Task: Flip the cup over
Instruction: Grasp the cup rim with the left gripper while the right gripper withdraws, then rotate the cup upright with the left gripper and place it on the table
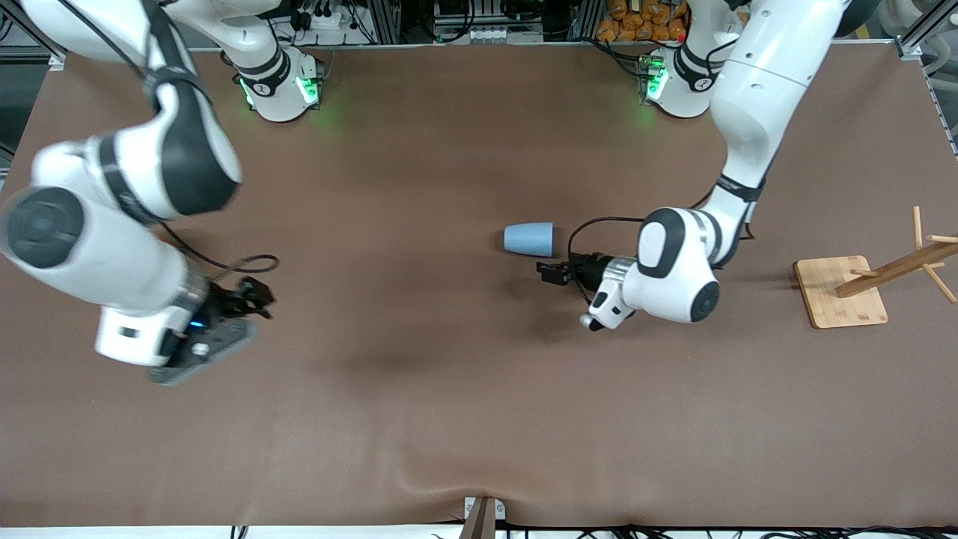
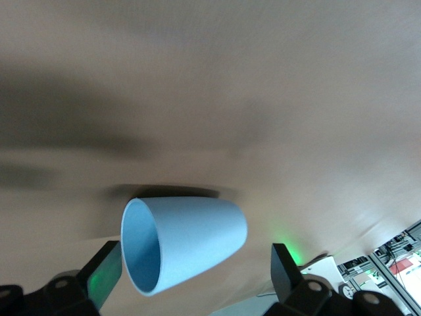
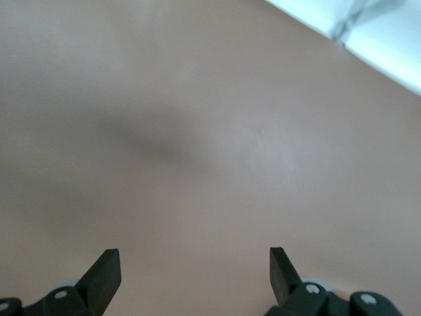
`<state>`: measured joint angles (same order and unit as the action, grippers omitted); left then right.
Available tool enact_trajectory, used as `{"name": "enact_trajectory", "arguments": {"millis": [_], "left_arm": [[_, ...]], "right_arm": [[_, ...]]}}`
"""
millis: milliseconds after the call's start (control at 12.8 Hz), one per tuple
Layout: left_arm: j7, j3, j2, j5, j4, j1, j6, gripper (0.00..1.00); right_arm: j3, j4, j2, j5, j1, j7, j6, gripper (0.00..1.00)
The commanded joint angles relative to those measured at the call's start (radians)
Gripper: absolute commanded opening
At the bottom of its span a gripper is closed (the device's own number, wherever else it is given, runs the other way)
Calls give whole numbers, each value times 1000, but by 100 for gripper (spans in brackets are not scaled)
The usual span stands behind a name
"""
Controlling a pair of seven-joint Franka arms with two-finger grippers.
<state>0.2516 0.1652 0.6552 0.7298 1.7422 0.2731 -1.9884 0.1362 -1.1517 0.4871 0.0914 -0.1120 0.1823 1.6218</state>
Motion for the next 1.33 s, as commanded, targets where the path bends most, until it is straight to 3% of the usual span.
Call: {"name": "enact_trajectory", "arguments": {"millis": [0, 235, 314, 392, 549, 706, 863, 1020, 1255], "left_arm": [[20, -10, -11, 20, 74, 47, -62, 100], [38, -10, -12, 23, 68, 72, -93, 100], [40, -12, -16, 22, 69, 86, -107, 67], [40, -13, -17, 16, 71, 92, -107, 24], [40, -16, -23, 11, 77, 100, -107, 3], [55, -16, -23, -12, 77, 101, -107, 0], [86, -15, -29, -76, 74, 100, -104, 0], [118, -19, -54, -169, 63, 86, -96, 0], [181, -24, -88, -295, 2, 40, -95, 0]], "right_arm": [[34, -33, -88, -36, 53, -275, -133, 100], [-7, -81, -195, -44, 69, -378, -220, 100], [-42, -115, -235, -59, 78, -417, -227, 100], [-43, -144, -284, -85, 109, -432, -258, 100], [-26, -212, -361, -90, 144, -545, -255, 100], [-18, -232, -406, -90, 147, -567, -257, 100], [-30, -202, -383, -111, 159, -541, -252, 100], [-49, -163, -363, -108, 178, -376, -249, 100], [-53, -152, -369, -127, 176, -397, -290, 100]]}}
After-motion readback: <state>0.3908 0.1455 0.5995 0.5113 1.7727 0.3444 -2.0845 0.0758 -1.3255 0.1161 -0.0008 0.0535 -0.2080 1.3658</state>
